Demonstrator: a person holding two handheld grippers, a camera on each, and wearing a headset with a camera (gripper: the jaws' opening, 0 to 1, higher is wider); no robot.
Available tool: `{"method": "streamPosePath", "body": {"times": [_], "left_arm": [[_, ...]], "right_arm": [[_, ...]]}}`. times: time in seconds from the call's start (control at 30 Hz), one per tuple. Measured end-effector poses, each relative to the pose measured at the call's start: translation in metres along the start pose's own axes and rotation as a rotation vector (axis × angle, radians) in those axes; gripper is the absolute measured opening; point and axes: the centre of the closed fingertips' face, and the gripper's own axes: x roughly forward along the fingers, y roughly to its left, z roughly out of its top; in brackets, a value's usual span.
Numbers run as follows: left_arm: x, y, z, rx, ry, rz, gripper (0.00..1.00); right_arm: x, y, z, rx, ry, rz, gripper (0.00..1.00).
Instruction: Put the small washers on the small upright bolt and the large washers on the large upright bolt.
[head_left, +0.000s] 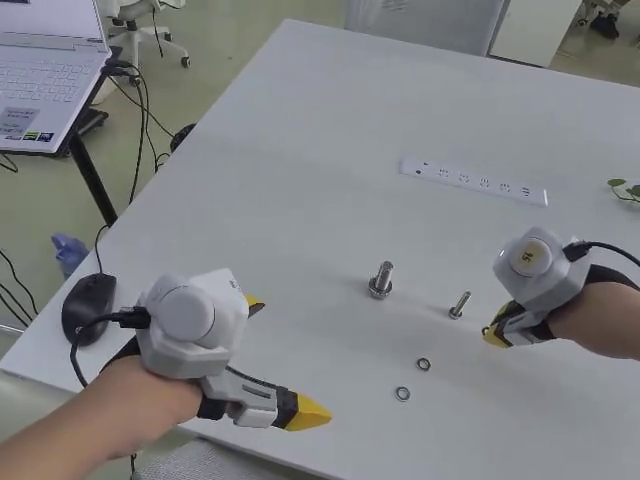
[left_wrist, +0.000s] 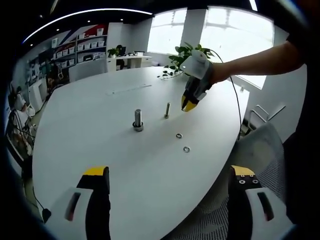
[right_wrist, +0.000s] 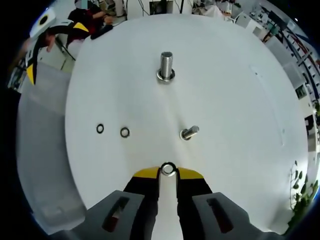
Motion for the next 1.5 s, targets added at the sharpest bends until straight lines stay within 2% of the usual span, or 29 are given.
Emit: {"method": "streamPosePath", "body": {"times": [0.47,0.67,1.2,1.5], "left_arm": [[0.002,0.002,-0.003,-0.002,0.026,0.005,0.95],[0.002,0.002,-0.001,-0.001,0.017,0.002,0.96],[0.002,0.002,-0.007,-0.003,0.038,-0.005,0.94],[0.004,0.003,-0.007,0.000,0.041,-0.008,0.93]], "right_arm": [[-0.013,-0.023,0.021,-0.021,-0.014,-0.023,0.13],[-0.014,-0.030,0.030,-0.037,-0.016,-0.031,0.13],[-0.008,-0.029,0.047,-0.067,-0.026,-0.018,0.13],[-0.003,-0.029,0.050,-0.076,-0.018,-0.017,0.13]]}}
